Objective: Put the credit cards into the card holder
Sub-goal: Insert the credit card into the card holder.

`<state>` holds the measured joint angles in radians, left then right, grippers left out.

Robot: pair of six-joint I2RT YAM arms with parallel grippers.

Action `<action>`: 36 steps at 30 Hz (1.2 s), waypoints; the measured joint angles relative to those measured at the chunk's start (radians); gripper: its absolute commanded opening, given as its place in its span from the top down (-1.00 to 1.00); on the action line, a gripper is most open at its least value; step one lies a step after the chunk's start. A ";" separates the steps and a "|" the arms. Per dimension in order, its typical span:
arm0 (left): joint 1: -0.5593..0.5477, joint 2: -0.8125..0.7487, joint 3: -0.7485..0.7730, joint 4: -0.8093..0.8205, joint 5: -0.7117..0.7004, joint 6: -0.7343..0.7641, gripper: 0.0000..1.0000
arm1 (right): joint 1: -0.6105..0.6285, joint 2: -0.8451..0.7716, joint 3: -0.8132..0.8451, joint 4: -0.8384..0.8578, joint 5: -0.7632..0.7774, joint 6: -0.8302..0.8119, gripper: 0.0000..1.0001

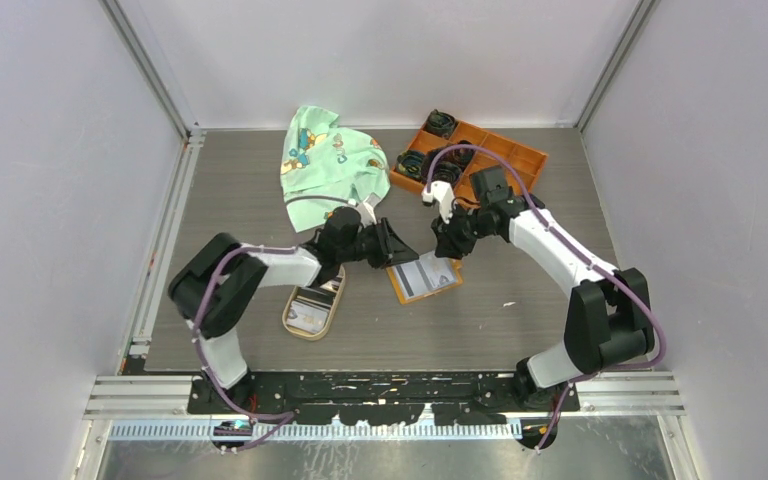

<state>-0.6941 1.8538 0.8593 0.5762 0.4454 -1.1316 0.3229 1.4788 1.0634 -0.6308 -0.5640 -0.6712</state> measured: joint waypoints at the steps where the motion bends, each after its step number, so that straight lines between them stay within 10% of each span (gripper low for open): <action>1: -0.001 -0.035 -0.003 -0.019 -0.007 0.026 0.50 | -0.011 0.000 0.012 -0.007 -0.029 0.026 0.28; 8: -0.011 -0.335 -0.047 -0.205 -0.133 0.275 0.47 | -0.073 0.014 0.029 -0.014 -0.190 0.293 0.31; 17: -0.012 -0.766 -0.287 -0.272 -0.344 0.501 -0.84 | -0.090 0.197 0.040 -0.032 -0.224 0.493 0.31; 36: -0.006 -0.758 -0.554 0.060 -0.275 0.316 -0.13 | -0.090 0.355 0.111 -0.104 -0.002 0.497 0.27</action>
<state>-0.7006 1.0958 0.3054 0.6357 0.1707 -0.8158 0.2333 1.8336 1.1748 -0.7349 -0.5659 -0.1741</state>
